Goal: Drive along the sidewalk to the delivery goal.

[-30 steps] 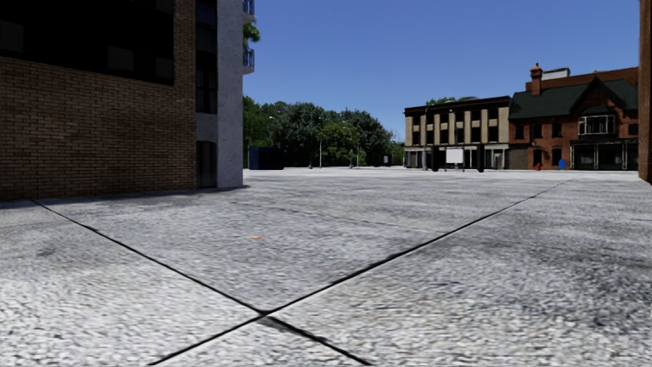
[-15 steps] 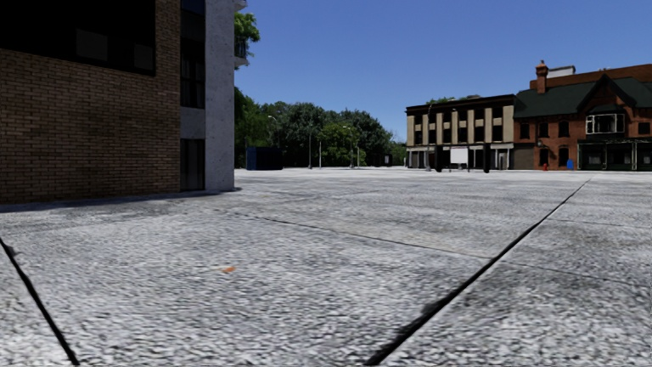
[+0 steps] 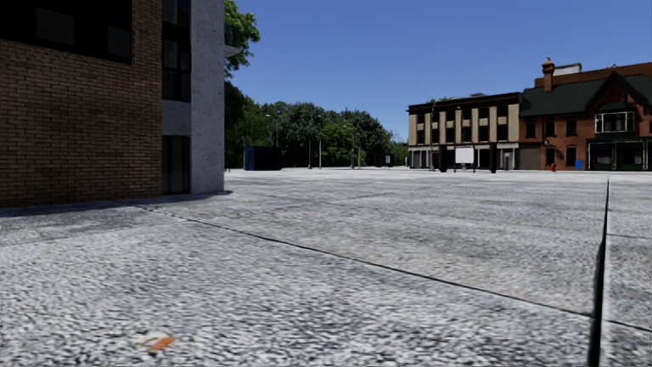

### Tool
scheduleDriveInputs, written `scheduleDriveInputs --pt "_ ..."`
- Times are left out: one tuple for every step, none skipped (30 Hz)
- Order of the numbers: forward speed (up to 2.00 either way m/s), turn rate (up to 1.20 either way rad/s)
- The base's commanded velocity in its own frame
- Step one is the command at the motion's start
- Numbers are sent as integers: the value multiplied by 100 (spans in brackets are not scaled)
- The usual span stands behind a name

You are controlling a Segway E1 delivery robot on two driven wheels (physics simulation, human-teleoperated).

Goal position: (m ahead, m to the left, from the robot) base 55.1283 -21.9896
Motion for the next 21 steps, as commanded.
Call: scheduleDriveInputs --pt "200 0" --pt "200 0" --pt "200 0" --pt "200 0" --pt "200 0" --pt "200 0" --pt "200 0" --pt "200 0" --pt "200 0" --pt "200 0" --pt "200 0" --pt "200 0" --pt "200 0" --pt "200 0" --pt "200 0" --pt "200 0" --pt "200 0" --pt "200 0" --pt "200 0" --pt "200 0" --pt "200 0"
